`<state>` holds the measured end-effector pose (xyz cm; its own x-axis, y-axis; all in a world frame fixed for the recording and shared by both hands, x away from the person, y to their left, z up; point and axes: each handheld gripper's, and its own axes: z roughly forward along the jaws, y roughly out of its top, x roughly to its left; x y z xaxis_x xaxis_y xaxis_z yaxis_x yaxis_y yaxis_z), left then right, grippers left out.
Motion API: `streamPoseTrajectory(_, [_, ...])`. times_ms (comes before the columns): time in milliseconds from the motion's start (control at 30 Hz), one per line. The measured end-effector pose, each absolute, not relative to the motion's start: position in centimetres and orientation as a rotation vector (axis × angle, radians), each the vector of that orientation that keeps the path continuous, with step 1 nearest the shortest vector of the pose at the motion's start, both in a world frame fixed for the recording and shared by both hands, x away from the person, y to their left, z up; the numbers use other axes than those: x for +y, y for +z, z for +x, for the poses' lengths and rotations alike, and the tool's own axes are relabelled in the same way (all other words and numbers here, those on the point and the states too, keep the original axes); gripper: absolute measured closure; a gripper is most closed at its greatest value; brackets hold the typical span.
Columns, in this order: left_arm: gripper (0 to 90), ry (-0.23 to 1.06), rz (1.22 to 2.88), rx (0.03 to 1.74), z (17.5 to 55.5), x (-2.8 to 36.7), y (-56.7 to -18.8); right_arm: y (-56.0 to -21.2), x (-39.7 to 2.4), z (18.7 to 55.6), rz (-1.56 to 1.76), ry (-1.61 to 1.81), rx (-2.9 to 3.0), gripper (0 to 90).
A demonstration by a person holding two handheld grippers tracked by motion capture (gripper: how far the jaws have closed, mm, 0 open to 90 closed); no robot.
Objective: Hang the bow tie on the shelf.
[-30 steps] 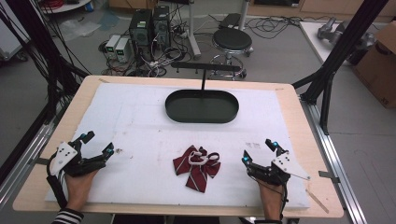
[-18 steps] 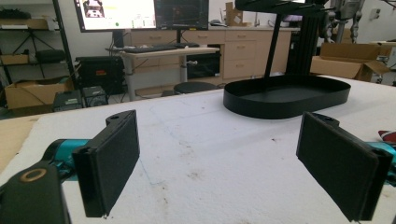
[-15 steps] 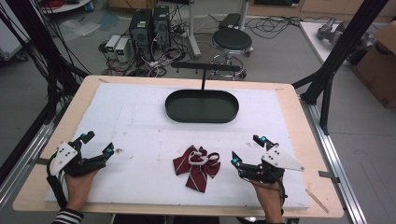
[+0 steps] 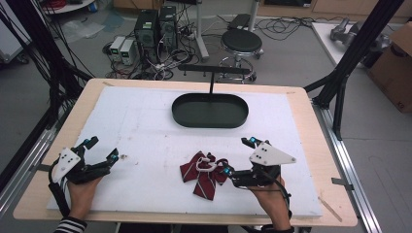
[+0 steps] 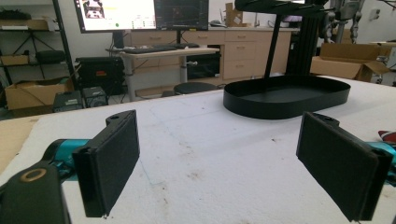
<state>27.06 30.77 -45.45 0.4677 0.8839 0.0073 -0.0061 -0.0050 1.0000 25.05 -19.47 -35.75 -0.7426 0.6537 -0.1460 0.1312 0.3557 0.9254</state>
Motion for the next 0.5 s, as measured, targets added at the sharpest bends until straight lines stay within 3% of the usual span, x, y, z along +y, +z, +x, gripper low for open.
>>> streamPoseTrajectory(400, [13.8, 0.847, 1.403, 0.838, 27.1, 30.8, -45.4, -36.5, -15.9, 26.5, 0.641, 1.258, 2.333, 9.5])
streamPoseTrajectory(433, [13.8, 0.846, 1.404, 0.839, 27.1, 30.8, -45.4, -36.6, -15.4, 26.6, 0.65, 1.234, 2.369, 13.9])
streamPoseTrajectory(500, [13.8, 0.845, 1.404, 0.839, 27.1, 30.8, -45.4, -36.7, -14.9, 26.8, 0.624, 1.229, 2.393, 14.3])
